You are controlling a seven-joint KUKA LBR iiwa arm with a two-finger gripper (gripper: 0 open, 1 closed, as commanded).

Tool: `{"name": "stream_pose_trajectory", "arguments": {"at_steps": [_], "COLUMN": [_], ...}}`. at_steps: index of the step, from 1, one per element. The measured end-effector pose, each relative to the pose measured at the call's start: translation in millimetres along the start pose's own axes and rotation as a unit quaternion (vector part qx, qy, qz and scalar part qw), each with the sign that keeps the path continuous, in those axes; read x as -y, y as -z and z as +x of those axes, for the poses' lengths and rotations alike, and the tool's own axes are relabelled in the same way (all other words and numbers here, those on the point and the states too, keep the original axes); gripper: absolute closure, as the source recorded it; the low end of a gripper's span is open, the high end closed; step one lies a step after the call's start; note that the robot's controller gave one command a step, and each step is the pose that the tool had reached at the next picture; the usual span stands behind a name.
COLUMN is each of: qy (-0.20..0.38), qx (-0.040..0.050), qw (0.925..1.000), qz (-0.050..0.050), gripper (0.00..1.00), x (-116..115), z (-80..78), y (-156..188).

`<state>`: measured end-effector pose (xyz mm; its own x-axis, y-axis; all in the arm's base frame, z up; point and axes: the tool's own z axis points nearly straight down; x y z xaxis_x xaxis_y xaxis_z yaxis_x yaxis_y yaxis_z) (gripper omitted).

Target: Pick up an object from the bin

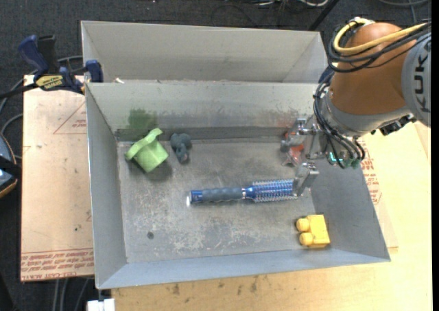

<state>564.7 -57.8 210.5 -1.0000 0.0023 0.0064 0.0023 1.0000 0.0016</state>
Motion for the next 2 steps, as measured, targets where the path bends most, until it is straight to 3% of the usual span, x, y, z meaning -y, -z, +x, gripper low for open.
{"name": "stream_pose_trajectory", "arguments": {"at_steps": [1, 2], "qy": [0.051, 0.089], "qx": [-0.0001, 0.0061], "qw": [0.9987, 0.996], "qz": [0.0, 0.0], "gripper": [0.0, 0.0], "x": [18.4, -5.7], "z": [6.4, -33.4], "y": [-130.1, -120.2]}}
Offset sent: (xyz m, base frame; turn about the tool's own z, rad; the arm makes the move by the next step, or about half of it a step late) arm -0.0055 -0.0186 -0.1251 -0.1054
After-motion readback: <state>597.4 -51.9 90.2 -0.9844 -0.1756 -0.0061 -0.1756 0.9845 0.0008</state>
